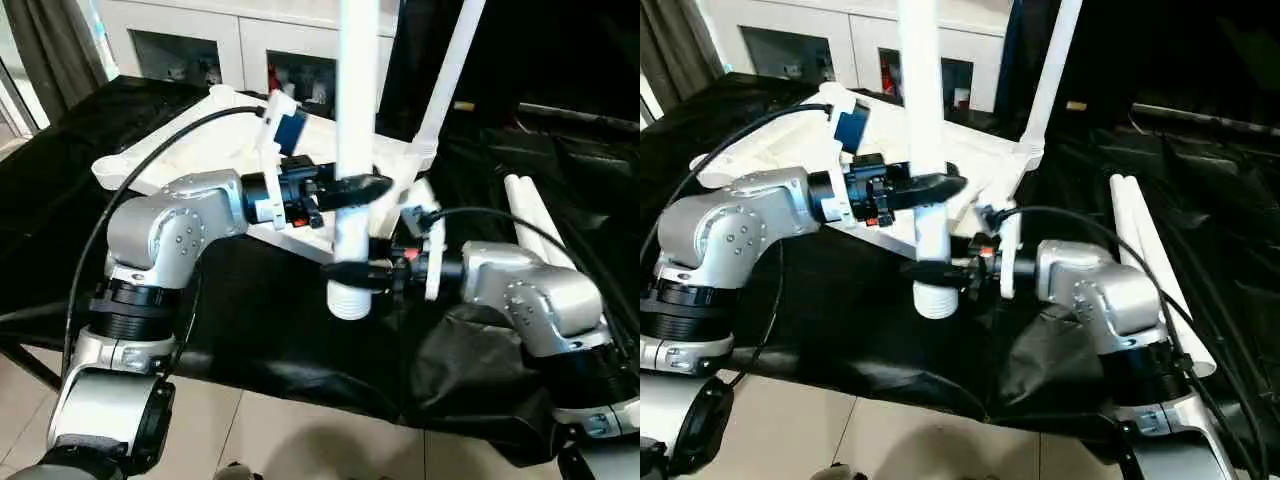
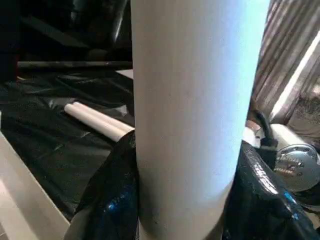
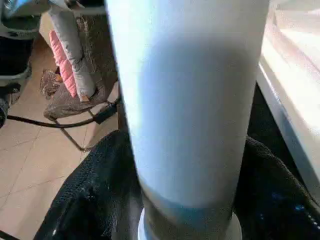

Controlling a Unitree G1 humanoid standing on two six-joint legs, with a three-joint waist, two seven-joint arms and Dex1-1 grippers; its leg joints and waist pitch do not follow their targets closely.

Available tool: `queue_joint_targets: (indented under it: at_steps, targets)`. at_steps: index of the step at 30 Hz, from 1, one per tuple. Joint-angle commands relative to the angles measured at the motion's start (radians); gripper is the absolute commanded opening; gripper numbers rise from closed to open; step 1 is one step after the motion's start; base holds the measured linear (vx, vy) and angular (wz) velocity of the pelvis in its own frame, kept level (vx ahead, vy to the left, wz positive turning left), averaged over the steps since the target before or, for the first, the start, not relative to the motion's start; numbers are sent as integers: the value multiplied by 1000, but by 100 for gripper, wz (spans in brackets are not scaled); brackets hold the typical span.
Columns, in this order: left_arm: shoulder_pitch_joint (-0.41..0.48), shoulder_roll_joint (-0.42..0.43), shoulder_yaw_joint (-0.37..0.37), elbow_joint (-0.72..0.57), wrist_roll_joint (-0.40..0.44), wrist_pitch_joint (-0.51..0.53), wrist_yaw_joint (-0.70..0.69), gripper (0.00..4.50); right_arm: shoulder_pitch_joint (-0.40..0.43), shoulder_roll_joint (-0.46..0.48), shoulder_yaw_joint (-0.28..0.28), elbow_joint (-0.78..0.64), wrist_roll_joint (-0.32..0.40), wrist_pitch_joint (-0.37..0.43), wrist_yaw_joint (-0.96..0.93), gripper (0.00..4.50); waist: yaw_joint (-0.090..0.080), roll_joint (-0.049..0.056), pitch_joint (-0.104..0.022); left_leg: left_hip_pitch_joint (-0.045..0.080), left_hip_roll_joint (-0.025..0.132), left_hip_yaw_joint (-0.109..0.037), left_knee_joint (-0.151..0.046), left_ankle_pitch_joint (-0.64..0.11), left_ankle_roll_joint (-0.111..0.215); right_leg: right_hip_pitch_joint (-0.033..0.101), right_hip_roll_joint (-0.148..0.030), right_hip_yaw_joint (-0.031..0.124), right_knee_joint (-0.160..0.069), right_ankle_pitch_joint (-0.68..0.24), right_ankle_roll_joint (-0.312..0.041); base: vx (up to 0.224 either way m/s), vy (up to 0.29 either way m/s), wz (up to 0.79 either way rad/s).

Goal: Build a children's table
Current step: Pick table leg

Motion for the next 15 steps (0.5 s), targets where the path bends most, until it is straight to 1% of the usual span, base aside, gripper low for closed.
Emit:
queue_joint_targets:
  at_steps: [1, 3, 8, 10, 11, 15]
  targets:
    - [-2, -2, -19, -41, -9, 5, -12, 186, -20, -2, 2, 5, 0, 20, -2, 297, 5, -9, -80, 9, 34, -6, -61, -80, 8, 64, -81, 51, -63, -181, -171, 0, 0, 0]
    - [0, 0, -22, -44, -10, 4, -12, 186, -21, -4, 4, 5, 5, 27, 1, 297, 6, -10, -81, 8, 34, -6, -61, -71, 10, 64, -80, 51, -61, -164, -172, 0, 0, 0]
    - [1, 6, -25, -44, -10, 3, -15, 186, -23, -7, 6, 5, 9, 35, 3, 297, 10, -10, -81, 8, 32, -5, -60, -70, 9, 64, -79, 52, -62, -166, -166, 0, 0, 0]
    - [3, 10, -26, -45, -11, 2, -18, 186, -24, -8, 6, 6, 9, 38, 5, 268, 11, -11, -81, 8, 33, -5, -60, -71, 8, 64, -80, 51, -61, -170, -164, 0, 0, 0]
    - [4, 13, -28, -44, -11, 0, -19, 186, -24, -10, 5, 6, 9, 41, 7, 268, 11, -10, -81, 8, 32, -5, -61, -70, 7, 64, -79, 51, -61, -171, -163, 0, 0, 0]
    - [7, 19, -31, -41, -9, -3, -26, 186, -24, -15, 6, 5, 9, 44, 12, 227, 12, -10, -82, 9, 33, -5, -60, -68, 5, 64, -79, 51, -60, -160, -163, 0, 0, 0]
